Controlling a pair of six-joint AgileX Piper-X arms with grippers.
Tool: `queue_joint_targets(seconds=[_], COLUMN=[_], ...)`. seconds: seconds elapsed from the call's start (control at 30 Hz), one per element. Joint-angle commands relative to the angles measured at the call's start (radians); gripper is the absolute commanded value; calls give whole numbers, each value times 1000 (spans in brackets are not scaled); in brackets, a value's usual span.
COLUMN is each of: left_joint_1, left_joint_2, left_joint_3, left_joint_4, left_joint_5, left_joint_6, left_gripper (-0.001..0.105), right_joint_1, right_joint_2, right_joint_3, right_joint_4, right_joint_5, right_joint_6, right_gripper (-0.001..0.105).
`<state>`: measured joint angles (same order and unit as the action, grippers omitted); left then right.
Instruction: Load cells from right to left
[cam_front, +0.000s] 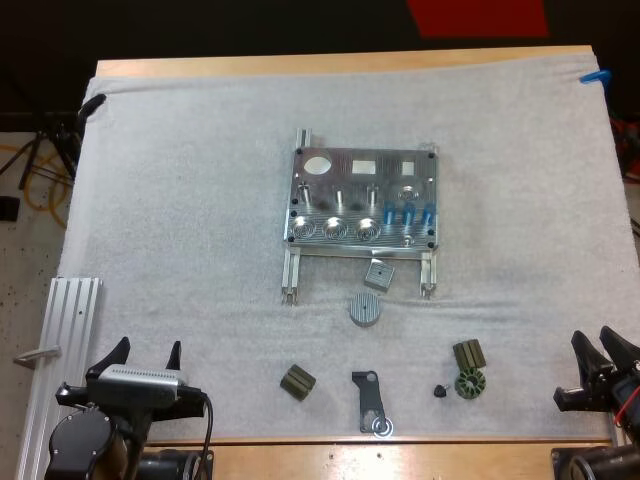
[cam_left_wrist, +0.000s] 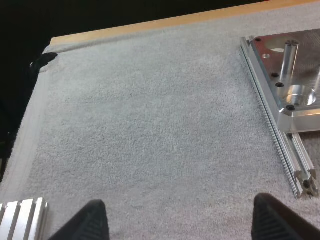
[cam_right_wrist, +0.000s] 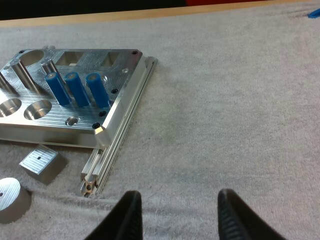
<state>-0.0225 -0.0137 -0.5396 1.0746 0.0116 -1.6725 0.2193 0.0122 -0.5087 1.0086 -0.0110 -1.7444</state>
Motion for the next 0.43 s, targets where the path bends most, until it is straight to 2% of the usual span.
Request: queue_joint_targets(seconds=[0.0,0.4], left_joint_1=[3,3], left_joint_2=[-124,-124], left_joint_3=[1,1], left_joint_4=[-8,-8], left_joint_5=[1,1], left_joint_6=[-4,-4], left_gripper=[60,60], right_joint_1=[-6,-6], right_joint_2=[-6,-6], right_joint_3=[-1,-1], right_joint_4=[-11,-11], right_joint_5=[-9,-9], right_joint_6=[-13,-41], right_gripper=[36,36])
